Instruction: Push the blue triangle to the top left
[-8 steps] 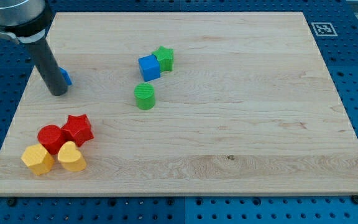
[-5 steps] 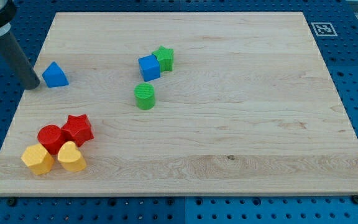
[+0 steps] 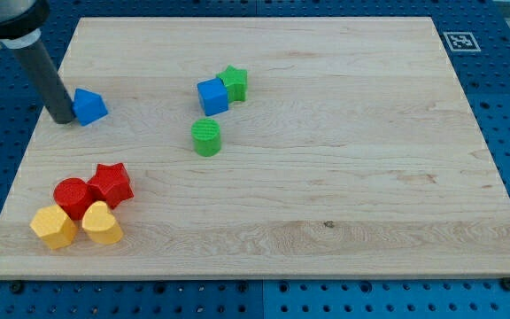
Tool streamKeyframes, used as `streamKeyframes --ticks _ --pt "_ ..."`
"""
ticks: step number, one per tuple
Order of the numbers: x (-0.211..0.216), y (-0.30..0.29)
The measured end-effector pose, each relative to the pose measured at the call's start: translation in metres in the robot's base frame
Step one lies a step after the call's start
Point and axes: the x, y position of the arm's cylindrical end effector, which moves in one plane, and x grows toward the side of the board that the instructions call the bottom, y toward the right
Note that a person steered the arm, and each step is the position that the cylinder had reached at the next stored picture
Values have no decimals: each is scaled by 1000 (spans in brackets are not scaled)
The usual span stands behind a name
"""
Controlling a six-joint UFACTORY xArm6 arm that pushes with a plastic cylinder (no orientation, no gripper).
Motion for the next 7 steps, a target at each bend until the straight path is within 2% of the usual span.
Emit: streamKeyframes --ticks 2,4,5,7 --pt "0 27" --pt "24 55" --pt "22 55" --pt "-13 53"
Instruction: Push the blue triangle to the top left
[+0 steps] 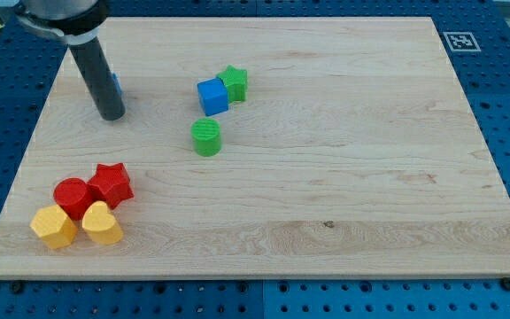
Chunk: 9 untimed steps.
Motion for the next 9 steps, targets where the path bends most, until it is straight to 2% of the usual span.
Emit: streamKeyframes --ticks 1,5,9 --pt "-22 0" --pt "-50 -46" --pt "-90 -11"
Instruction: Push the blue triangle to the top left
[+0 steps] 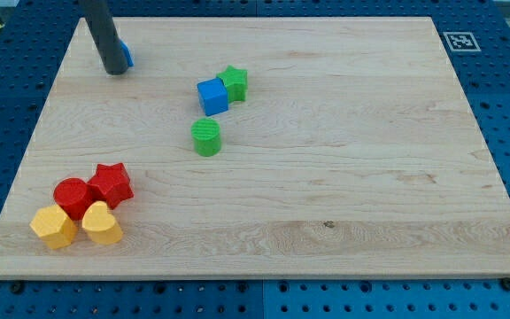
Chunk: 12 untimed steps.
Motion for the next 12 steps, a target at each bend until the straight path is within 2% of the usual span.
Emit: streamKeyframes --ticks 2,3,5,7,12 --pt "-47 0" --pt "-56 9" --pt "-86 44" --pt "-61 48" --pt "-71 -6"
